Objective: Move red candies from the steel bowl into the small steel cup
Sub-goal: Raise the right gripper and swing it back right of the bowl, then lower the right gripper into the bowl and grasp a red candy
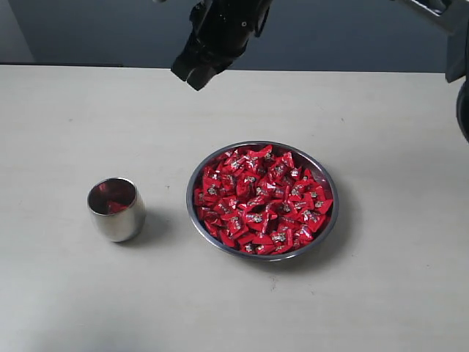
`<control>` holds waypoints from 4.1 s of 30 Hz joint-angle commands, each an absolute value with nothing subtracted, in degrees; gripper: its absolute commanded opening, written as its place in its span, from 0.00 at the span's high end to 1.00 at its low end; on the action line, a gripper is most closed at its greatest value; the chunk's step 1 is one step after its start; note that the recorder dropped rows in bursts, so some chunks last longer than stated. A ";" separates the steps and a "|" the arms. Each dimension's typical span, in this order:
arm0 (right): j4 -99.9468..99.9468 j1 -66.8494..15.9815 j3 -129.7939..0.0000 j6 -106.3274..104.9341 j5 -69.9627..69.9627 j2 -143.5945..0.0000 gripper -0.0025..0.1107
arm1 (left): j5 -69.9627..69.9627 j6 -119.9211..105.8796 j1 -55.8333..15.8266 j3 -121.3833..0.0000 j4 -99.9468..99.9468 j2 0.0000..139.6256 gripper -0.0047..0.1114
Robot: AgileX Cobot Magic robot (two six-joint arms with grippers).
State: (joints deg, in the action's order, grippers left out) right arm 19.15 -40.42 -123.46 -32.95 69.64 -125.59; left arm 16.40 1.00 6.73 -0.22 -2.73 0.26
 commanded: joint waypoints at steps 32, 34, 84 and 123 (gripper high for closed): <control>15.70 -34.16 -60.16 -31.01 16.21 -83.70 0.98 | 16.29 1.12 6.77 0.00 -2.57 0.00 0.96; 16.52 -31.87 -56.25 -30.89 15.67 -82.27 0.98 | 16.29 1.12 6.77 0.00 -2.57 0.00 0.96; 58.14 -31.32 -24.66 -20.68 -25.31 -68.48 0.98 | 16.29 1.12 6.77 0.00 -2.57 0.00 0.96; -16.68 -31.52 -42.03 -0.30 4.09 -83.36 0.98 | 16.29 1.12 6.77 0.00 -2.57 0.00 0.96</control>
